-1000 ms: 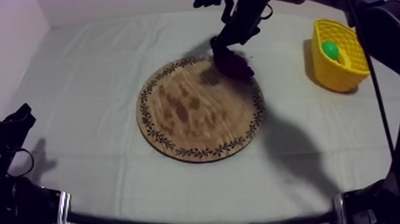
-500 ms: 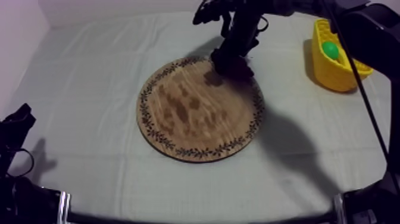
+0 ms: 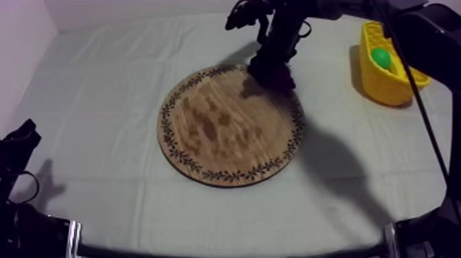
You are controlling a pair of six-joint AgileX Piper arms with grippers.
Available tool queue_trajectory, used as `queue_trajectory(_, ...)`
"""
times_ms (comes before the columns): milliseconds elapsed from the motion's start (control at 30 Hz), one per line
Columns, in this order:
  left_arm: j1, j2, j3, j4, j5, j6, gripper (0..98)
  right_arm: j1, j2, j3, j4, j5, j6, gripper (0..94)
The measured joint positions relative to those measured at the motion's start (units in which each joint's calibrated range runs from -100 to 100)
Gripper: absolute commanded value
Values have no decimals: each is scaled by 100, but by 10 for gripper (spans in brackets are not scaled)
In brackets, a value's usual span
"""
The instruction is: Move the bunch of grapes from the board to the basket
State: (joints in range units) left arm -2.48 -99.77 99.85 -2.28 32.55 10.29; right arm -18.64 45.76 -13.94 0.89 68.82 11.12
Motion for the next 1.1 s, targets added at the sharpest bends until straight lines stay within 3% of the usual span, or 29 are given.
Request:
queue_trajectory(233, 0, 0, 0, 0, 0, 0, 0, 156, -665, 490, -42, 44, 93, 339)
queue_trajectory(433, 0, 0, 0, 0, 0, 0, 0, 393, -1616, 921, -89, 447, 173, 343)
queue_trajectory(733, 0, 0, 0, 0, 0, 0, 0, 985, -2970, 506, -226, 1003, 94, 354)
queue_trajectory(900, 0, 0, 0, 0, 0, 0, 0, 1388, -2999, 21, -258, 1154, -40, 361)
queue_trajectory(1100, 0, 0, 0, 0, 0, 0, 0, 1891, -2643, -326, -89, 1133, -187, 368)
